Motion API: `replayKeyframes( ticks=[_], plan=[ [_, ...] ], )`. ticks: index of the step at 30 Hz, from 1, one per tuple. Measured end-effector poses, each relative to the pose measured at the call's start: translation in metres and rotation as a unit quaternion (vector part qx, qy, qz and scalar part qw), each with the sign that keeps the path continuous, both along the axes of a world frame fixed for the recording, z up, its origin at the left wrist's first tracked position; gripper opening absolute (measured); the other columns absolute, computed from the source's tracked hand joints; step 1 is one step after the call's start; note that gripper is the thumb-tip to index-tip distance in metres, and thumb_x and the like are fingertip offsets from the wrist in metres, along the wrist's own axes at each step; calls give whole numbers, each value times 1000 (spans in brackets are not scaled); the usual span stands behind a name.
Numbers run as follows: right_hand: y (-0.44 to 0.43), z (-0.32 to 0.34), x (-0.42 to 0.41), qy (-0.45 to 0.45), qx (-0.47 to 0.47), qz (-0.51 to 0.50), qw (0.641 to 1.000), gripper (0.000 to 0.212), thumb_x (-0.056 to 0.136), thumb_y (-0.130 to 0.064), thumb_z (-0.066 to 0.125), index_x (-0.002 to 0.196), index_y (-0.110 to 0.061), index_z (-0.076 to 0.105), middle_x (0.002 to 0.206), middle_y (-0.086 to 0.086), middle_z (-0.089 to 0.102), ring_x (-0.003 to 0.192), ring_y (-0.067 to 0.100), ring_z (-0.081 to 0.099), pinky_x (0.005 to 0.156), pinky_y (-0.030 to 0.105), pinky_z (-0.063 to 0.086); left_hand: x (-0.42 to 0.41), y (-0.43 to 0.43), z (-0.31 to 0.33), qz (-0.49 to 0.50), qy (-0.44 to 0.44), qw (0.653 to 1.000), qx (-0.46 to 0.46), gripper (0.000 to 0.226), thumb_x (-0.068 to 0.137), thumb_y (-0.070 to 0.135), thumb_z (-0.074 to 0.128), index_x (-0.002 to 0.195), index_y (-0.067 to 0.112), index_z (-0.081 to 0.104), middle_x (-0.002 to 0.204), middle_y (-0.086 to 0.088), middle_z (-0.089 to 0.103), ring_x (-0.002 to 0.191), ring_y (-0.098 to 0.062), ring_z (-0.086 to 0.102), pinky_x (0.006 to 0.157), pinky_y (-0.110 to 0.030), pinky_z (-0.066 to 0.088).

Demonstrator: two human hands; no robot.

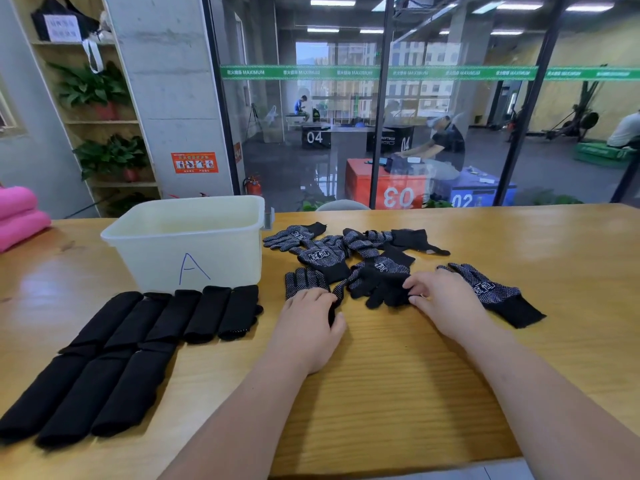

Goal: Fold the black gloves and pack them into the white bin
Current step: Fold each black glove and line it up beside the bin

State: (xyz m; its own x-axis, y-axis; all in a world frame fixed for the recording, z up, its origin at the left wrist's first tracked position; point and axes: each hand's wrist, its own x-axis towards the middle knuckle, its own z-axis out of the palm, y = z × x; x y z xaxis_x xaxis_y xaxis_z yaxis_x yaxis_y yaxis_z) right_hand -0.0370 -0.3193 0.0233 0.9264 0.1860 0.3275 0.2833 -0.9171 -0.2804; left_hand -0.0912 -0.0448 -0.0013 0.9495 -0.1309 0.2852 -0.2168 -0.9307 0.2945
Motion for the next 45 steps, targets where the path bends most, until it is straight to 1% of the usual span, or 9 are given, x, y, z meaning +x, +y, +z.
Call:
replayKeyframes(
  ticks=[6, 10, 15, 20, 27, 32, 37, 40, 45],
  plan=[
    [10, 90, -15, -12, 177, 69, 982, 20, 96, -16, 75, 103, -34, 72, 90, -14, 74, 86, 2, 67, 78, 14, 49, -1, 0, -1, 0, -23, 1000, -8, 49, 107, 49, 40, 149, 26, 53, 148, 10, 51, 141, -15, 41, 122, -36, 31],
    [12, 149, -29, 39, 226, 111, 967, 18, 98, -15, 72, 104, -32, 75, 95, -9, 78, 80, 16, 75, 80, 35, 59, -5, -1, 1, 2, -48, 999, -9, 46, 108, 45, 40, 145, 25, 57, 143, 9, 54, 137, -15, 44, 119, -36, 35],
    [19, 164, -28, 67, 214, 117, 968, 19, 98, -11, 71, 106, -28, 76, 94, -9, 79, 90, 16, 76, 78, 32, 62, -8, -1, 2, 7, -49, 999, -12, 43, 106, 44, 40, 137, 26, 64, 134, 10, 60, 128, -14, 49, 111, -36, 40],
    [19, 161, -21, -20, 214, 79, 973, 18, 95, -17, 74, 98, -35, 76, 92, -10, 78, 91, 15, 75, 87, 43, 63, -8, -2, 1, 13, -47, 999, -14, 40, 104, 40, 44, 131, 25, 68, 129, 9, 62, 121, -15, 52, 101, -36, 46],
    [19, 137, -52, -79, 251, 147, 954, 22, 93, -8, 76, 97, -29, 77, 91, -9, 76, 83, -1, 69, 79, 14, 52, -5, -1, -2, 23, -63, 998, 0, 38, 103, 40, 43, 120, 26, 73, 117, 10, 65, 110, -16, 54, 93, -36, 50],
    [23, 44, -61, 182, 99, 213, 955, 16, 91, -19, 80, 98, -33, 78, 90, -9, 77, 85, 9, 72, 83, 35, 59, -3, 0, -2, 32, -70, 997, 13, 36, 105, 40, 37, 113, 25, 69, 111, 9, 63, 106, -17, 54, 92, -36, 47],
    [26, 7, -34, 30, 117, 110, 987, 24, 102, -35, 66, 125, -34, 72, 127, -17, 68, 118, 0, 60, 105, 32, 49, -1, 0, -3, 34, -68, 997, 12, 39, 105, 46, 39, 127, 26, 64, 125, 10, 58, 122, -14, 49, 105, -36, 45],
    [33, -6, -5, 98, 1, 67, 993, 56, 108, -52, 45, 159, -28, 44, 167, -8, 36, 154, 14, 31, 127, 39, 26, 0, 1, -4, 41, -46, 998, 0, 49, 106, 49, 39, 145, 25, 56, 145, 8, 53, 140, -15, 42, 118, -38, 37],
    [37, -25, 23, 133, -98, 0, 986, 69, 106, -68, 18, 167, -36, 19, 176, -8, 10, 162, 17, 6, 131, 52, 7, 6, 2, -7, 32, 38, 999, 15, 66, 110, 54, 27, 168, 22, 25, 176, 1, 19, 163, -18, 10, 133, -42, 11]
  ],
)
